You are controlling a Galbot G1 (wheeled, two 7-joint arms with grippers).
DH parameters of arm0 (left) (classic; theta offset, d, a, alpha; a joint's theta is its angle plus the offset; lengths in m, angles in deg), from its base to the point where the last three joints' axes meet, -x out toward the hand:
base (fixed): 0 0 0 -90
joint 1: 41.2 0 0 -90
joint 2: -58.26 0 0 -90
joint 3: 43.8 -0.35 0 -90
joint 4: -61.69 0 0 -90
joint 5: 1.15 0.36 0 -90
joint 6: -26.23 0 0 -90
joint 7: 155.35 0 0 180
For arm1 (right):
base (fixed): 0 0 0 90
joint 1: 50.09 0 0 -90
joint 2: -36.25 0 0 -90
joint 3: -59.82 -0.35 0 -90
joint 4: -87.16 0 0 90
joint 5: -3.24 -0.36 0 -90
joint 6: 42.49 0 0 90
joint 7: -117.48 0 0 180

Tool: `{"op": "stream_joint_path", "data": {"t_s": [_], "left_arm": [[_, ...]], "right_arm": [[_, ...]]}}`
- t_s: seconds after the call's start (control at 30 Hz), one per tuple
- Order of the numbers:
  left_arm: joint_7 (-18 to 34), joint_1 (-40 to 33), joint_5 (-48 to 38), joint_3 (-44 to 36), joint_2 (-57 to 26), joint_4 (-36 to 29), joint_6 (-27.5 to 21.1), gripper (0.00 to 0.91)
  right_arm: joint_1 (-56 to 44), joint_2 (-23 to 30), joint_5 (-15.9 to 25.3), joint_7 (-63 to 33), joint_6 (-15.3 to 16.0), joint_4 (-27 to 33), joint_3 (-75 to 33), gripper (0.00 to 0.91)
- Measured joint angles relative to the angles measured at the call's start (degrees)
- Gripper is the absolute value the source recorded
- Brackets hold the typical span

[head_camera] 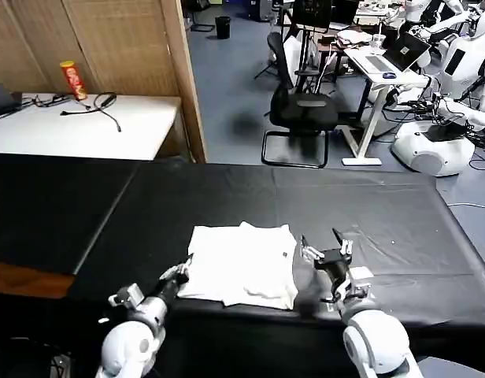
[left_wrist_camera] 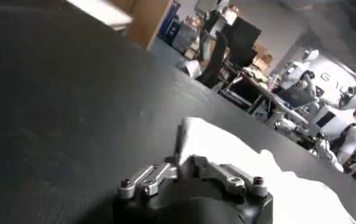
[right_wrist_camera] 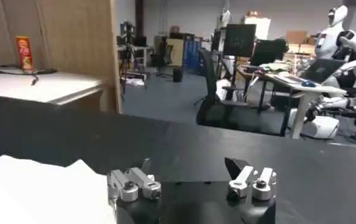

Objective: Fold and organize the clothes.

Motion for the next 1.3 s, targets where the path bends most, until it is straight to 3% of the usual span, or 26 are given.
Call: {"op": "stream_joint_path", "data": {"t_s": [0.37,0.73,0.87,1.07,1.3], "left_arm": [[0.3,-2.3,15.0,4.5,-7.0,-4.3,-0.3,0.0],[2.1,-0.3,16.0,14.9,-23.4,-9.1,-0.8,0.0],[3.9,-0.9,16.1,15.9,-25.2,-11.9,-0.8,0.0],[5.9,-1.8,15.7,10.7,-23.2,-16.0,-1.9,0.0],[9.3,-4.3,15.3,-4.2,-16.6,-14.5,-1.8,0.0]], "right_arm": [[0.1,0.0,-1.3,-0.1,0.0,0.3,-1.6,0.878],[0.7,0.5,-1.3,-0.1,0.0,1.0,-0.8,0.878],[0.2,1.0,-1.2,-0.1,-0.2,1.1,-0.8,0.878],[-1.1,1.1,-1.0,-0.1,-0.8,0.8,-1.5,0.878],[-2.6,1.4,-3.2,-0.1,-0.7,0.6,-1.7,0.878]]}}
